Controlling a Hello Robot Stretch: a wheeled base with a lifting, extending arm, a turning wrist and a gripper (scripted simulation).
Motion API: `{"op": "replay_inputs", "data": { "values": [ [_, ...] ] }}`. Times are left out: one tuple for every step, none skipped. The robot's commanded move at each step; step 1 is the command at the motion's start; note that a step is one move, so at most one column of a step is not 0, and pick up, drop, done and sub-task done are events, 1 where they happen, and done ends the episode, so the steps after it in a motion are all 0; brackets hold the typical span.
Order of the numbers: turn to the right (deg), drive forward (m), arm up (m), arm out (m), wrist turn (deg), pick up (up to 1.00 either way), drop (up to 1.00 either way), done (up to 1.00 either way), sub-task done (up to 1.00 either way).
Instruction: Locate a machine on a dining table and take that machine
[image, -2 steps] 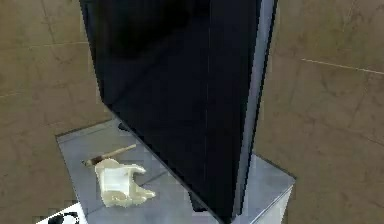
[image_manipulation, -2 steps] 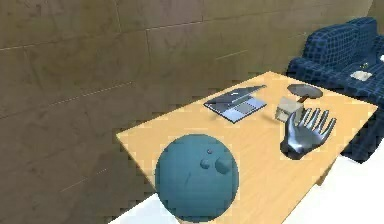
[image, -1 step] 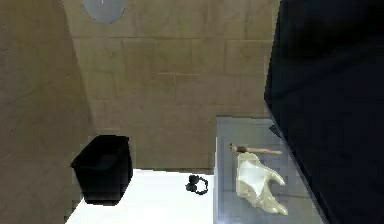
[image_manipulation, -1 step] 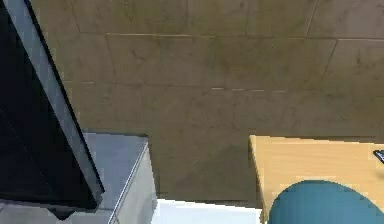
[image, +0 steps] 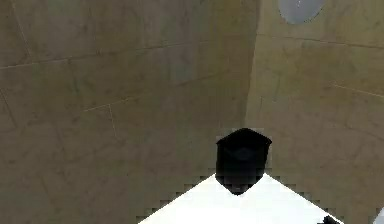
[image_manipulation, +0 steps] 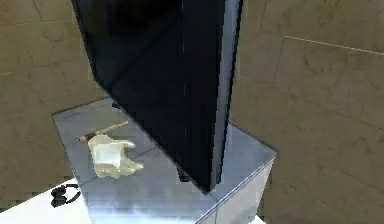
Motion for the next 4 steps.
{"op": "replay_inputs", "data": {
  "values": [
    [-42.0,0.00,0.00,0.00,0.0,0.00,0.00,0.00,0.00],
    [0.0,0.20,0.00,0.00,0.0,0.00,0.00,0.00,0.00],
    [-45.0,0.00,0.00,0.00,0.0,0.00,0.00,0.00,0.00],
    [-36.0,0.00,0.00,0.00,0.0,0.00,0.00,0.00,0.00]
  ]
}}
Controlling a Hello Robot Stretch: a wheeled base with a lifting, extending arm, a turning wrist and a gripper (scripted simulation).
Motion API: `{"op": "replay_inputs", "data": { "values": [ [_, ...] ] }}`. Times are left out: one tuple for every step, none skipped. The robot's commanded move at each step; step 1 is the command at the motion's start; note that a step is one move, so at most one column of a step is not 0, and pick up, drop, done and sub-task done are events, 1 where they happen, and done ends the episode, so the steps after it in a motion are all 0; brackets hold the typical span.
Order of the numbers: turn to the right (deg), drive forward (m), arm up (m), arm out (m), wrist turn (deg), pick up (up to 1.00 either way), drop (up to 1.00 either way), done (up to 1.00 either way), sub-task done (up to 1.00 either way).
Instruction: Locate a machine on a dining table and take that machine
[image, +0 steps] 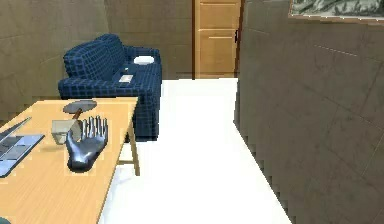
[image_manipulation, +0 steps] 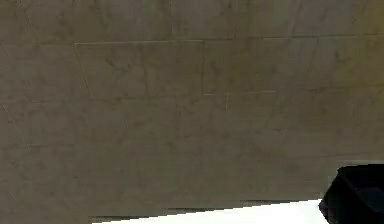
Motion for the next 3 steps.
{"op": "replay_inputs", "data": {
  "values": [
    [0.0,1.00,0.00,0.00,0.0,0.00,0.00,0.00,0.00],
    [0.0,0.55,0.00,0.00,0.0,0.00,0.00,0.00,0.00],
    [45.0,0.00,0.00,0.00,0.0,0.00,0.00,0.00,0.00]
  ]
}}
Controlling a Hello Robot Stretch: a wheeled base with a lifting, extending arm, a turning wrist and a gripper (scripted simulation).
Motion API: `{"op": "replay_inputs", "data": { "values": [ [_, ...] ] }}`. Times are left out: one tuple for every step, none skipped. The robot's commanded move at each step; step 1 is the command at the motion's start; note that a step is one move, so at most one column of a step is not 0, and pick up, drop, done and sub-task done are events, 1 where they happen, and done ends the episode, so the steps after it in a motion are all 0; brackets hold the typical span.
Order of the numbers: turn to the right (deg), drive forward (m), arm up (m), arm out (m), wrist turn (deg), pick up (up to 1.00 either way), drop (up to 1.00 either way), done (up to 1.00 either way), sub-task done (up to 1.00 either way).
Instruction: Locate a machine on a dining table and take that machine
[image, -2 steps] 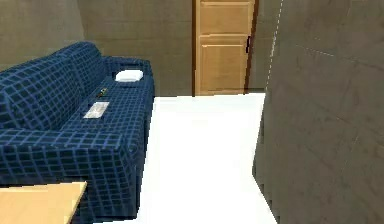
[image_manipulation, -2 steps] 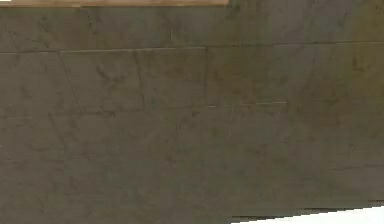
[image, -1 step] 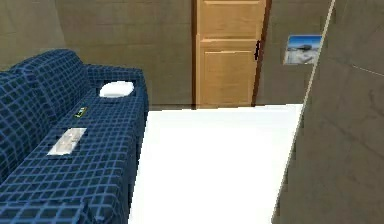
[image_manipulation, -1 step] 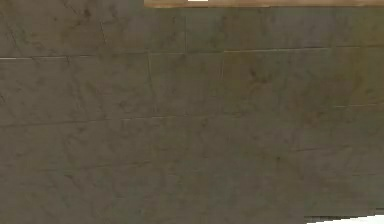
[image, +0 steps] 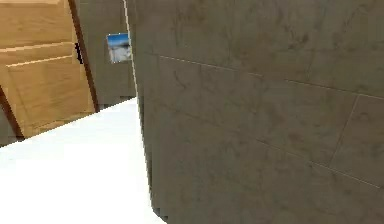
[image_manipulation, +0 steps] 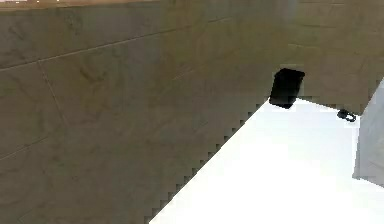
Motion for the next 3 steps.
{"op": "replay_inputs", "data": {
  "values": [
    [45.0,0.00,0.00,0.00,0.0,0.00,0.00,0.00,0.00],
    [45.0,0.00,0.00,0.00,0.0,0.00,0.00,0.00,0.00],
    [9.0,0.00,0.00,0.00,0.0,0.00,0.00,0.00,0.00]
  ]
}}
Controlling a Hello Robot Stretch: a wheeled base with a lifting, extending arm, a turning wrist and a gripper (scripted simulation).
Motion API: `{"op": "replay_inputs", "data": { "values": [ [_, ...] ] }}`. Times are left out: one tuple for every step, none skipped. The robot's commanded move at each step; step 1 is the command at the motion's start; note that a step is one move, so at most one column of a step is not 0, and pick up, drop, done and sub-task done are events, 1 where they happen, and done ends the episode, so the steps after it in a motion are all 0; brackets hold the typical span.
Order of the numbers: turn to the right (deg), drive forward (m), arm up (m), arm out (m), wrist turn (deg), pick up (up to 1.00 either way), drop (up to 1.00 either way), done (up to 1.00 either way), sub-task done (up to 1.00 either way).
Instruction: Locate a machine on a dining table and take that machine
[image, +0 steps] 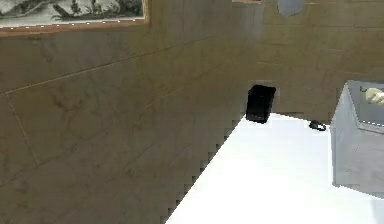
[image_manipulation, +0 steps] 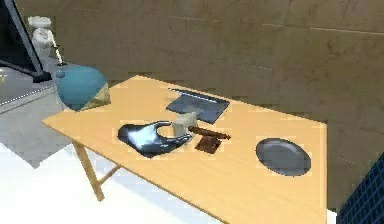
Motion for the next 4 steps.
{"op": "replay_inputs", "data": {
  "values": [
    [45.0,0.00,0.00,0.00,0.0,0.00,0.00,0.00,0.00],
    [21.0,0.00,0.00,0.00,0.0,0.00,0.00,0.00,0.00],
    [0.0,0.30,0.00,0.00,0.0,0.00,0.00,0.00,0.00],
    [-45.0,0.00,0.00,0.00,0.0,0.00,0.00,0.00,0.00]
  ]
}}
